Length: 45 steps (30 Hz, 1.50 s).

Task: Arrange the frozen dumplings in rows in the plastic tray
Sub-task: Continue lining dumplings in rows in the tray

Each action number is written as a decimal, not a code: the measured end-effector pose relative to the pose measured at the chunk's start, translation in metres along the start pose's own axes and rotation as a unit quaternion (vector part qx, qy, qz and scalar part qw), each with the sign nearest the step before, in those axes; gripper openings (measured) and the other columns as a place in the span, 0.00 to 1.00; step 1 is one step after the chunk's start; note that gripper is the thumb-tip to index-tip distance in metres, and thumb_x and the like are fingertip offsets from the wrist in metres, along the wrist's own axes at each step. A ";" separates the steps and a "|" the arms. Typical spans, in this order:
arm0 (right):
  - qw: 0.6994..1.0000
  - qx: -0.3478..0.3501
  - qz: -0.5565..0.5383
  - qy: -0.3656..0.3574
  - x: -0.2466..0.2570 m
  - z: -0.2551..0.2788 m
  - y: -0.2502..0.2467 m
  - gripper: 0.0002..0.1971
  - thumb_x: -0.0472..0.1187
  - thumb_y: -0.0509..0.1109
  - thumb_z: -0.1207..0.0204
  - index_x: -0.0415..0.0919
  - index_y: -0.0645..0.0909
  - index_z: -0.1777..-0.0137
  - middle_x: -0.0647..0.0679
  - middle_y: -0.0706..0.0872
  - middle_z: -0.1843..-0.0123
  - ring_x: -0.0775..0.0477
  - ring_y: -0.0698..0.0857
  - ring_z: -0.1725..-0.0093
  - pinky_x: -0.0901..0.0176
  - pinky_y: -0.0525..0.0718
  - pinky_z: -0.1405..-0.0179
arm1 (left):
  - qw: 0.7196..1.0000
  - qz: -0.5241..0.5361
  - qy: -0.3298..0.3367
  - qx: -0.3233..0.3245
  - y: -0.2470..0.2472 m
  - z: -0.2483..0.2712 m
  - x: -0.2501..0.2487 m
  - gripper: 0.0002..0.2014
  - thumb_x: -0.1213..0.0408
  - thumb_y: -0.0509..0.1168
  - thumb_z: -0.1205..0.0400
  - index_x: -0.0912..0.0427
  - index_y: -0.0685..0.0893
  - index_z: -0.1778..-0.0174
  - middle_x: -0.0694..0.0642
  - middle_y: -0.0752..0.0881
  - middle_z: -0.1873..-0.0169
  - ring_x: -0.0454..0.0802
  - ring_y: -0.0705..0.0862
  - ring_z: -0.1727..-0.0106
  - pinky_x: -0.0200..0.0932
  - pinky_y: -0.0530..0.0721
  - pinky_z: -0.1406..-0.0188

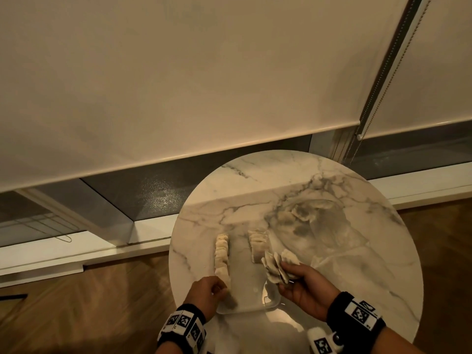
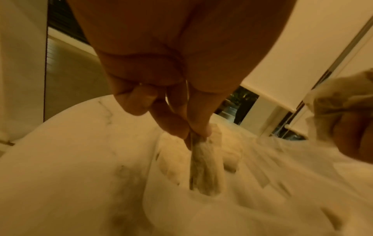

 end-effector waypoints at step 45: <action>1.000 -0.028 0.001 0.004 0.002 0.008 -0.013 0.12 0.33 0.69 0.24 0.31 0.87 0.43 0.34 0.87 0.48 0.42 0.87 0.60 0.57 0.86 0.69 | 0.925 -0.376 0.002 0.058 0.063 0.005 -0.019 0.29 0.39 0.41 0.14 0.49 0.83 0.37 0.53 0.85 0.37 0.53 0.80 0.34 0.68 0.44 0.19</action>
Point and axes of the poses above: each hand's wrist, its own z-axis away from the middle knuckle, its own y-axis out of the palm, x = y × z, the point moved 2 cm from there along -z, towards the middle knuckle
